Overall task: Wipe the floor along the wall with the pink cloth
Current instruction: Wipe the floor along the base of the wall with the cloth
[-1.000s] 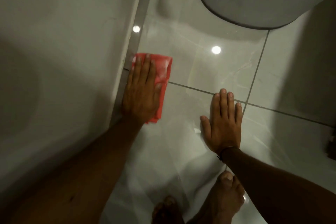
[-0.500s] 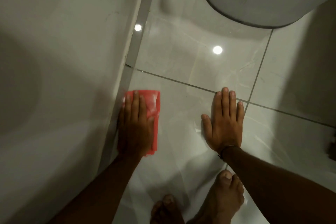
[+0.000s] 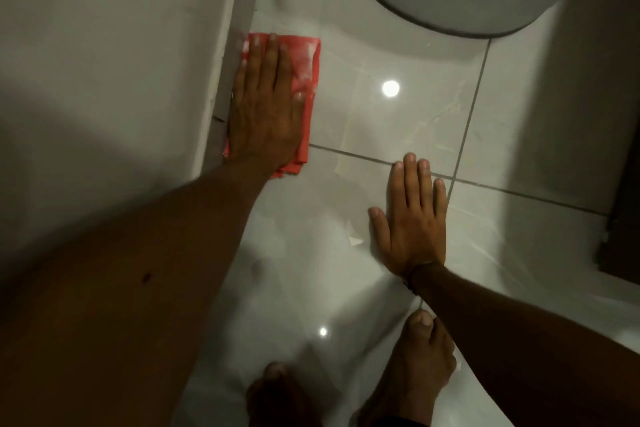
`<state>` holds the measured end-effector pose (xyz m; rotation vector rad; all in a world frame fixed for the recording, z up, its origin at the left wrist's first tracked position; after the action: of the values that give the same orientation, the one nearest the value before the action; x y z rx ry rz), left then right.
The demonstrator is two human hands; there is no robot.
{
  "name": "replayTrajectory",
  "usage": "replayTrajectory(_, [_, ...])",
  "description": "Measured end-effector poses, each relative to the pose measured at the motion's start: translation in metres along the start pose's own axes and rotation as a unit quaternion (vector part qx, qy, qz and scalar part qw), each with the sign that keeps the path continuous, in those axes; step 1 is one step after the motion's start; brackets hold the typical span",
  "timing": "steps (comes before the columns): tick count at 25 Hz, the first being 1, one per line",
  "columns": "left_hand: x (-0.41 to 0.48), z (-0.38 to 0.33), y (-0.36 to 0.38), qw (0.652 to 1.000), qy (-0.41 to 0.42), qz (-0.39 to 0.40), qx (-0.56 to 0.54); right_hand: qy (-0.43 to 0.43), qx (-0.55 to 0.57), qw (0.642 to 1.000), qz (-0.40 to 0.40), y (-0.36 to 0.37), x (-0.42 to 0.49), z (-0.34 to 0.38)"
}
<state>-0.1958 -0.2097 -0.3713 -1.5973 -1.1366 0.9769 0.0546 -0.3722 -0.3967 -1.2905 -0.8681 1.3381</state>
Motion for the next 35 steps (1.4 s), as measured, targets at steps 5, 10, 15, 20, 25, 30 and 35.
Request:
replayTrajectory(5, [-0.113,-0.008,0.012,0.999,0.013,0.002,0.031,0.002,-0.002,1.0,0.002,-0.002,0.0,0.001])
replayTrajectory(10, [-0.252,-0.011,0.026,0.997,0.026,0.072,0.026,0.0,0.001,1.0,0.001,-0.002,0.0,0.002])
replayTrajectory(15, [-0.188,-0.015,0.015,0.996,0.043,0.044,0.057,-0.001,0.007,1.0,0.002,-0.002,0.001,0.002])
replayTrajectory(20, [-0.016,0.001,0.0,1.0,0.001,0.02,-0.017,0.002,-0.001,1.0,-0.003,-0.001,0.0,0.001])
replayTrajectory(25, [-0.034,-0.001,0.007,1.0,0.018,0.007,0.011,0.002,-0.007,1.0,-0.006,-0.002,0.001,0.002])
replayTrajectory(30, [-0.19,-0.011,0.023,0.999,0.001,0.002,0.049,0.0,0.005,1.0,-0.002,-0.004,0.0,0.004])
replayTrajectory(35, [-0.254,-0.014,0.027,0.997,0.025,0.065,0.045,-0.002,0.002,1.0,-0.003,0.0,0.001,0.002])
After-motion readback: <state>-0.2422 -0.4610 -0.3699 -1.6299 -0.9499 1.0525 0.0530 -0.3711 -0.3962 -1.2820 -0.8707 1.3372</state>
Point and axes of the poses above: each hand's wrist, its own x-axis towards the middle knuckle, its own y-axis out of the palm, z = x × y, the point moved 7 cm from there along x, towards the middle knuckle, and after that the axes turned 10 degrees about y, right-handed, at the moved point
